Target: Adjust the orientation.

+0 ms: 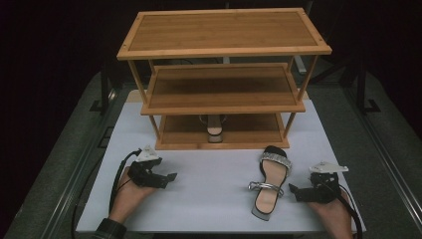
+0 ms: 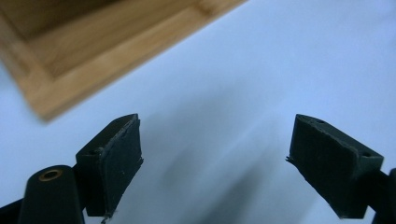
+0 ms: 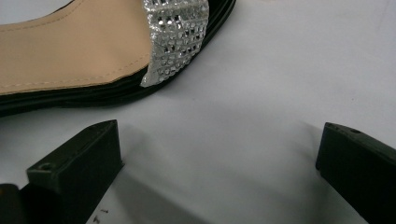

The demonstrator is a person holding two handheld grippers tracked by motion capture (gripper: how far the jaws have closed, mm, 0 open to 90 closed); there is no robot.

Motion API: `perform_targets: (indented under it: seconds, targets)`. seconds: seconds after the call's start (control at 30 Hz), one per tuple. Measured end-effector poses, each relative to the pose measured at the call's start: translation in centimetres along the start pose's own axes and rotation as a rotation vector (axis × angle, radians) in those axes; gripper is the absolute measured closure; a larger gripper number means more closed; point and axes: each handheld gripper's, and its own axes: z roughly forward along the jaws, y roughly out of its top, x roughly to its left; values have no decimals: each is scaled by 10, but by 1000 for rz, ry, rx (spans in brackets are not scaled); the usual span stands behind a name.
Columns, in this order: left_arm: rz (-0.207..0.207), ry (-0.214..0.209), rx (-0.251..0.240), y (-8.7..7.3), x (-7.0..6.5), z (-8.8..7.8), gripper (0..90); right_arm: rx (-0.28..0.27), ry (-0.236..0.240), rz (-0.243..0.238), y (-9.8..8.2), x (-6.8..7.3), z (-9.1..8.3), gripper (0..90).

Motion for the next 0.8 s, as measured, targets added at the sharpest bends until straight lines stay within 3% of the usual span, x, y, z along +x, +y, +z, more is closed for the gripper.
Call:
perform_targets:
  seconds: [0.1, 0.2, 0.3, 0.4, 0.43, 0.6, 0.8]
  targets:
    - [-5, 16, 14, -11, 2, -8, 149, 37, 0, 1, 5, 0, 0, 5]
    - [-1, 39, 33, -22, 2, -16, 144, 49, 18, -14, 8, 1, -3, 110]
    - [-5, 47, 48, -33, 1, -22, 133, 14, 45, 6, 11, 0, -10, 182]
    - [1, 59, 71, -43, 0, -21, 132, -38, 100, 42, 15, -2, -19, 314]
    - [5, 58, 56, -45, -1, -21, 120, -49, 117, 48, 16, -3, -20, 342]
    - [19, 55, 17, -51, -1, -21, 81, -85, 161, 61, 24, -5, -18, 397]
    - [20, 57, 18, -51, -1, -20, 80, -67, 199, 92, 33, -9, -2, 412]
